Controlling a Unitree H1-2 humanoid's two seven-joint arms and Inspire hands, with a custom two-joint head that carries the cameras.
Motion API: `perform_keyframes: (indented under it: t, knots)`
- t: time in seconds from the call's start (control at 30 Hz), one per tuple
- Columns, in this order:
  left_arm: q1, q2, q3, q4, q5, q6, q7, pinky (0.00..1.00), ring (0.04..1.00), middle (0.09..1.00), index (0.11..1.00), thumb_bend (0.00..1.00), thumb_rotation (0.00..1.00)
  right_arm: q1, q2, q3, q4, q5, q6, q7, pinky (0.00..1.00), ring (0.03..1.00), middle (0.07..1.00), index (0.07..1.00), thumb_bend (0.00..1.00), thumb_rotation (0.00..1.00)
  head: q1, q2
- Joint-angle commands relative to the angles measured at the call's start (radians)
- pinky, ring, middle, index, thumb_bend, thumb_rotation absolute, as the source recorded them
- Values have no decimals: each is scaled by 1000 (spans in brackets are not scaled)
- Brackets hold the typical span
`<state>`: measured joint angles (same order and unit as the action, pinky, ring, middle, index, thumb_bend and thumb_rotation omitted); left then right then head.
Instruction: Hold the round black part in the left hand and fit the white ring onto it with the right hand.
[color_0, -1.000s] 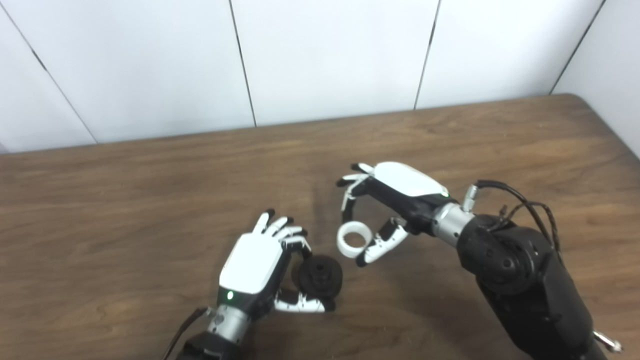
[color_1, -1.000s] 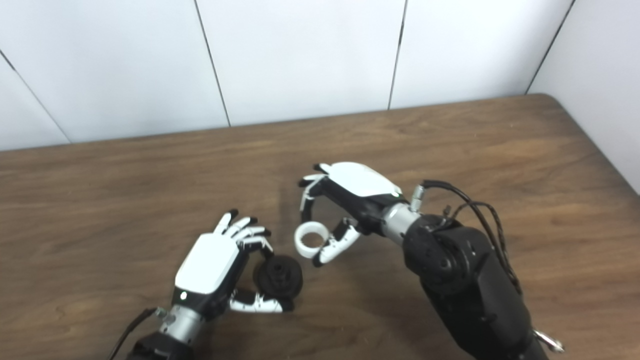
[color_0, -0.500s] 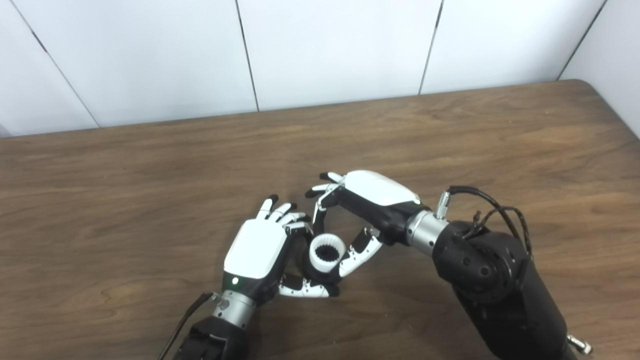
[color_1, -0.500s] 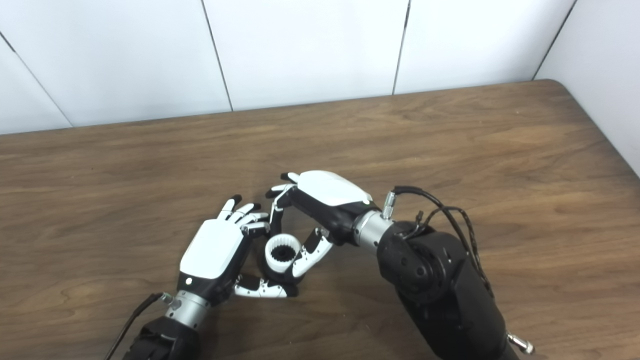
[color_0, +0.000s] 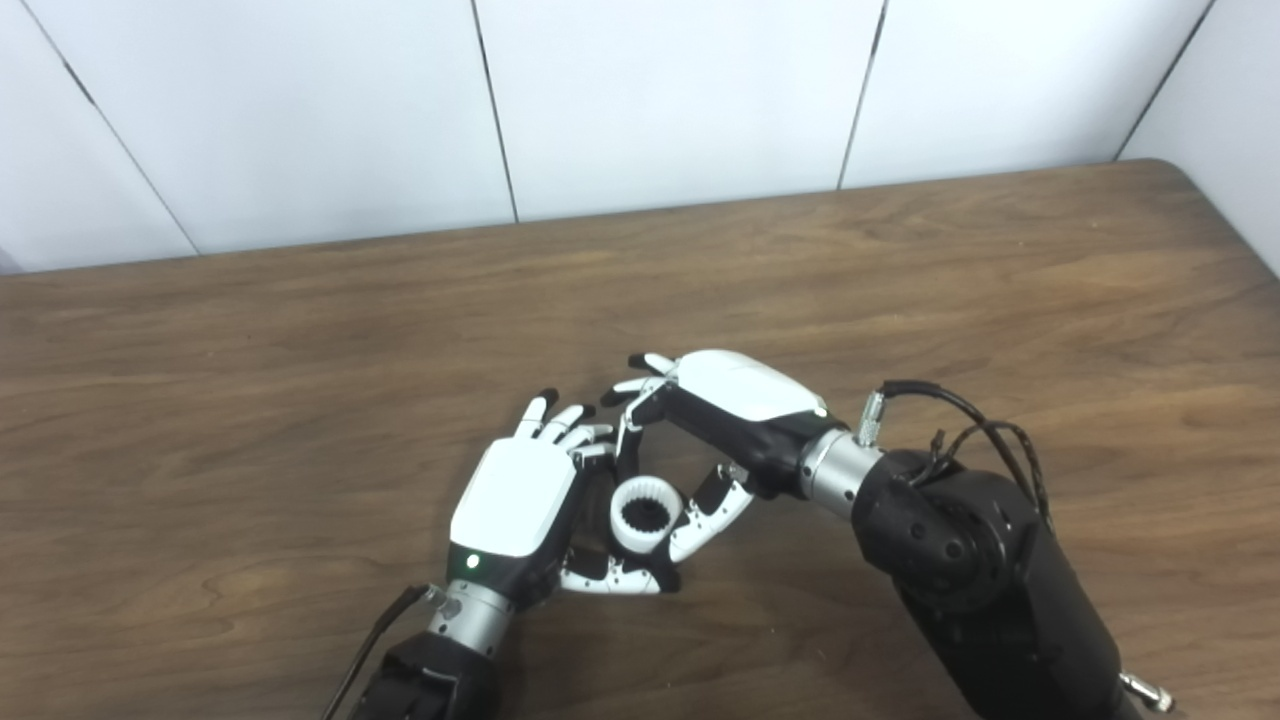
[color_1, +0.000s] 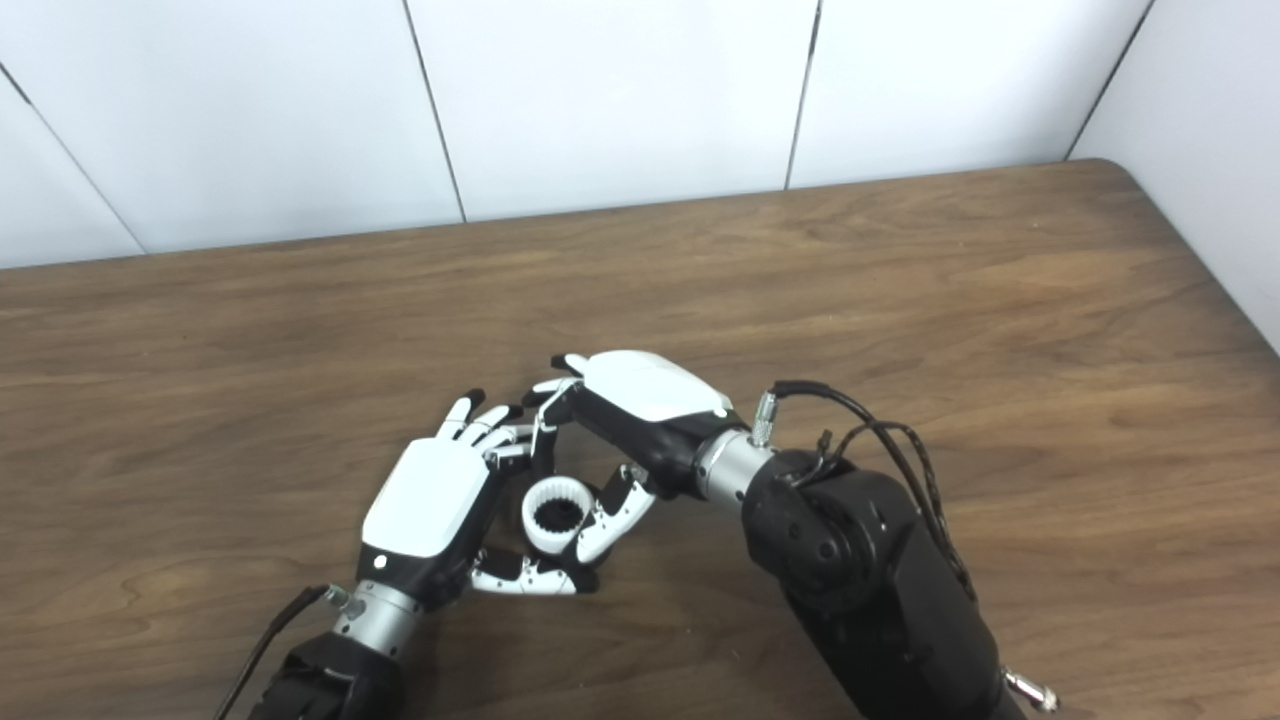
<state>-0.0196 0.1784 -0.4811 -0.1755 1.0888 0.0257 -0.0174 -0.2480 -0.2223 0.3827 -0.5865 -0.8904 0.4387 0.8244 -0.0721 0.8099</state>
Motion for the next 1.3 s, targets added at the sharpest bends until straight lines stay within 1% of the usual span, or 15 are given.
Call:
perform_keyframes:
  t: [0.0, 0.17, 0.47, 0.77, 1.03, 1.27]
  knots:
    - [-9, 1, -9, 0, 13, -7, -9, 1000, 895, 783, 483, 525, 56, -23, 0, -13, -12, 3, -25, -37, 1000, 1000, 876, 485, 521, 130, 0, 1]
    - [-9, 1, -11, 2, 15, -7, -10, 1000, 891, 782, 483, 525, 56, -23, 2, -27, -5, 8, -34, -65, 1000, 1000, 873, 485, 521, 129, 0, 1]
    - [-10, -1, -9, 1, 11, -7, -10, 1000, 893, 782, 483, 525, 56, -27, -3, -30, -5, 11, -38, -69, 1000, 1000, 873, 485, 521, 130, -7, 2]
    - [-9, -1, -9, -6, 16, -2, -16, 1000, 892, 780, 483, 525, 56, -18, -10, -17, 2, 1, -52, -74, 1000, 1000, 872, 485, 521, 130, -10, 5]
    - [-10, 1, -6, -3, 10, -6, -12, 1000, 894, 780, 483, 524, 55, -10, -8, -12, 24, 0, -73, -94, 1000, 1000, 865, 485, 522, 130, -15, 5]
    - [-10, 1, -4, -3, 7, -5, -13, 1000, 893, 782, 483, 524, 55, -6, -5, -13, 36, -1, -70, -104, 1000, 1000, 870, 485, 522, 129, -20, 4]
